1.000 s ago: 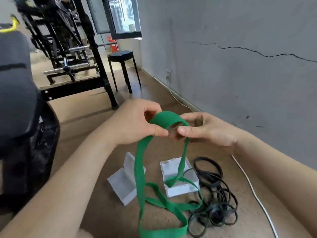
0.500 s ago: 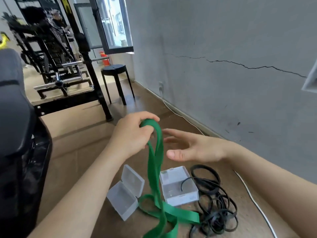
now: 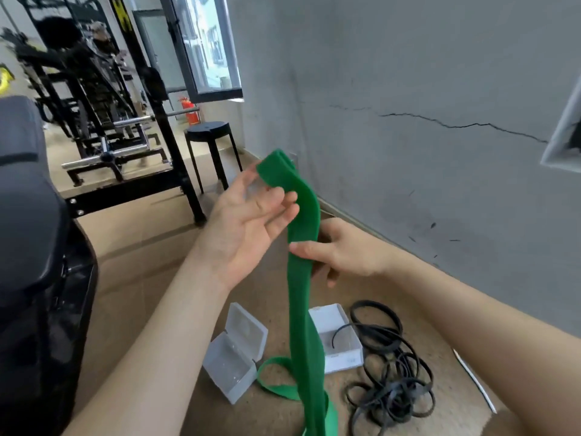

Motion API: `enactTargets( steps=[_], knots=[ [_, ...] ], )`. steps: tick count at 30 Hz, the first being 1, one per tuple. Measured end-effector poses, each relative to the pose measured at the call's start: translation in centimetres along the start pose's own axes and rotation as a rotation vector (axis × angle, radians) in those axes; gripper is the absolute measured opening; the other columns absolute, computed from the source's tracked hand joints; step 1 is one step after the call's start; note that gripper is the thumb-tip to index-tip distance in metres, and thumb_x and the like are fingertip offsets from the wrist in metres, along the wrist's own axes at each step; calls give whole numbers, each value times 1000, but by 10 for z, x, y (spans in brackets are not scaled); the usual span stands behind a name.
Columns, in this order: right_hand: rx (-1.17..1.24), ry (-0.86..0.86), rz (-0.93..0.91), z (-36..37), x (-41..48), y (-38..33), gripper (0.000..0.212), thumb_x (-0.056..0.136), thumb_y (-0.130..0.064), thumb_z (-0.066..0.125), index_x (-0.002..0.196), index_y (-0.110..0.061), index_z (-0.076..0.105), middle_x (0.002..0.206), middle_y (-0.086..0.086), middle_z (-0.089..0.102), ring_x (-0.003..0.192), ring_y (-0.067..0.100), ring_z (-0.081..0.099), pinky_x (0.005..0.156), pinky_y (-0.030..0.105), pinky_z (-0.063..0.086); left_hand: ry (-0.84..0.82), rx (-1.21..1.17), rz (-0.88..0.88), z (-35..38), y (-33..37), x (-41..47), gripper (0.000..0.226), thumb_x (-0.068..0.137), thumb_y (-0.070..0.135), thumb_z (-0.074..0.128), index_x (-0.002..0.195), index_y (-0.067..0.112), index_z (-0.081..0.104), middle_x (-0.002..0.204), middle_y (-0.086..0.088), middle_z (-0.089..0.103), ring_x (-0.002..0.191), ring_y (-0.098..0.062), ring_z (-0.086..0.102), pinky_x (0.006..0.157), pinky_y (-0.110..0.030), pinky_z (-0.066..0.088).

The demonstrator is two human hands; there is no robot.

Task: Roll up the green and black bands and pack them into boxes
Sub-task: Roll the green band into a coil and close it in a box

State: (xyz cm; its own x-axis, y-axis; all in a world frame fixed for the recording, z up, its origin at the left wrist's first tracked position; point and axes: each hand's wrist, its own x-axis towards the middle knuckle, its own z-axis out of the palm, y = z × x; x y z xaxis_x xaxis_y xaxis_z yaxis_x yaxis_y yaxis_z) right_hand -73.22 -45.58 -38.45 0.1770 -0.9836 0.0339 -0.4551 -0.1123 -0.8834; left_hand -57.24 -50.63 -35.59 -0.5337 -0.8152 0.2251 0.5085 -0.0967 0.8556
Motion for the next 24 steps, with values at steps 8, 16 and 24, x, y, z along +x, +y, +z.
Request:
enactTargets(
  steps=[8, 16, 24],
  knots=[
    [425, 478, -183, -87, 17, -127, 19, 97, -14, 44, 90, 1, 55, 68, 14, 61, 54, 31, 64, 49, 35, 55, -510, 297, -219, 3, -59, 3, 84, 62, 67, 75, 127, 16, 59, 124, -12, 64, 115, -26, 59, 96, -38, 47],
    [386, 685, -50, -158, 22, -145, 52, 98, -37, 53, 132, 1, 42, 105, 17, 58, 85, 30, 68, 68, 40, 61, -131, 718, -96, 25, -54, -11, 39, 90, 33, 56, 89, -5, 55, 69, -11, 70, 64, -19, 65, 68, -35, 53],
    [623, -314, 202, -29, -30, 19, 104, 60, -87, 51, 134, -15, 51, 139, 18, 54, 128, 24, 53, 105, 41, 41, 104, -113, 44, 90, 36, 59, 26, 102, 25, 41, 84, 10, 52, 62, -8, 64, 53, -20, 62, 63, -33, 55]
  ],
)
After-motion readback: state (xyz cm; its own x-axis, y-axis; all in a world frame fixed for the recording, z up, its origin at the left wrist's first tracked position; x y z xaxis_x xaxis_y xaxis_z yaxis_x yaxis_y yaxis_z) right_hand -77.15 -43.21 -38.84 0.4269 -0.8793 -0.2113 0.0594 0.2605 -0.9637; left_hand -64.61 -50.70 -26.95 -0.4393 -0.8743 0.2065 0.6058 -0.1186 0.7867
